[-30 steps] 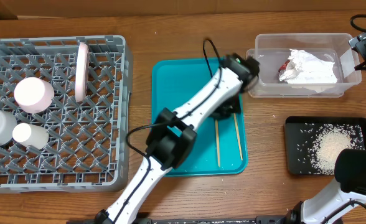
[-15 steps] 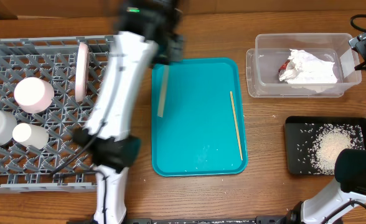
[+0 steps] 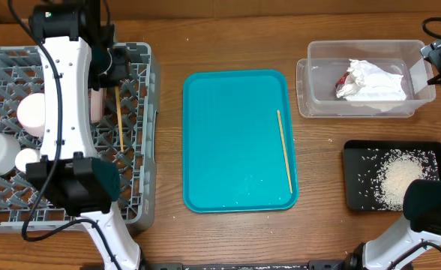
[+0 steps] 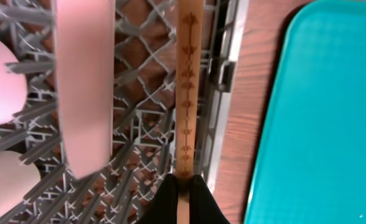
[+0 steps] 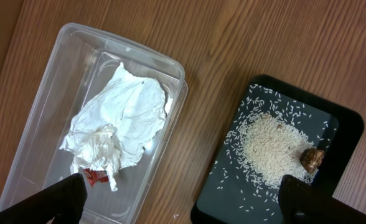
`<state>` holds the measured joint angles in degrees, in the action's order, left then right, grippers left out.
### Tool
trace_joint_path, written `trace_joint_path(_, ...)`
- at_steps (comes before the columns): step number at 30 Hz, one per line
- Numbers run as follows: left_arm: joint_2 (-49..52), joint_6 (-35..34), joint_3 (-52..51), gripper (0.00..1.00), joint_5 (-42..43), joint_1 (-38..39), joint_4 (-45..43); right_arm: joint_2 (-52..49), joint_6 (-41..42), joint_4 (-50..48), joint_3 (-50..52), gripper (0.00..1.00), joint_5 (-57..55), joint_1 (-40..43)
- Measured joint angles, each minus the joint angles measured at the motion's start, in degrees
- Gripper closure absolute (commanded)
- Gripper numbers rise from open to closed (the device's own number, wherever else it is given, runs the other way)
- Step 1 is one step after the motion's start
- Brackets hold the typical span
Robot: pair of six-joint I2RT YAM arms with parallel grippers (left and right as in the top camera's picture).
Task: Sort waste into correct bins and load items into the dishwasher
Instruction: 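Carry the chopstick to the rack and insert it upright, then release the chopstick and reach the left gripper back to the tray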
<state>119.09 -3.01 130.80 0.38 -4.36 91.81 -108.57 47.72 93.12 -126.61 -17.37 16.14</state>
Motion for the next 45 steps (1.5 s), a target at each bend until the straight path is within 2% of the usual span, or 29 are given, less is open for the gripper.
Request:
trace_joint_path(9, 0.00, 4.46, -7.48, 0.96, 4.55, -0.55, -8.33, 0.00, 0.04, 0.02, 0.02, 0.00, 0.00, 0.00)
trace_joint_path(17, 0.00, 4.83, -16.94, 0.96, 6.67, -0.55, -14.86, 0.00, 0.02, 0.04, 0.00, 0.00, 0.00, 0.00)
trace_joint_path(19, 0.00, 4.92, -18.53, 0.91, 6.95, -0.55, -15.52, 0.00, 0.02, 0.02, 0.00, 0.00, 0.00, 0.00)
trace_joint_path(20, 0.00, 4.92, -19.06, 0.82, 6.97, -0.57, -15.54, 0.00, 0.00, 0.04, 0.00, 0.00, 0.02, 0.00)
trace_joint_path(21, 0.00, 4.94, -19.34, 0.62, 6.97, -0.57, -15.56, 0.00, 0.02, 0.02, 0.00, 0.00, 0.02, 0.00)
trace_joint_path(23, 0.00, 5.20, -19.43, 0.10, 7.15, -0.66, -15.58, 0.00, 0.02, 0.00, 0.00, 0.00, 0.02, 0.00)
trace_joint_path(24, 0.00, 5.14, -19.43, 0.00, 7.17, -0.68, -15.58, -0.02, 0.04, 0.04, 0.00, 0.00, 0.02, 0.00)
trace_joint_path(29, 0.00, 5.09, -18.86, 0.00, 7.17, -0.68, -14.19, 0.00, 0.02, 0.02, 0.00, 0.00, 0.00, 0.00)
trace_joint_path(33, 0.09, 4.87, -12.79, 0.01, 7.21, -0.68, -9.42, 0.00, 0.02, 0.02, 0.00, 0.00, 0.02, 0.00)
trace_joint_path(35, 0.09, 4.46, -7.48, 0.06, 7.58, -0.68, -7.04, 0.00, 0.02, 0.00, 0.00, 0.00, 0.00, 0.00)
trace_joint_path(37, 0.09, 4.07, -1.68, 0.17, 8.48, -0.66, -4.81, -0.02, 0.02, 0.04, 0.00, 0.00, 0.02, 0.00)
trace_joint_path(38, 0.09, 3.89, 1.14, 0.22, 9.40, -0.66, -3.76, 0.00, 0.02, 0.00, 0.00, 0.00, 0.00, 0.00)
trace_joint_path(40, 0.07, 3.37, 5.97, 0.26, 12.04, -0.66, -2.12, 0.00, 0.04, 0.02, 0.00, 0.00, 0.00, 0.00)
trace_joint_path(45, 0.07, 3.15, 10.71, 0.22, 22.95, 0.63, -0.31, 0.00, 0.02, 0.04, 0.00, 0.00, 0.00, 0.00)
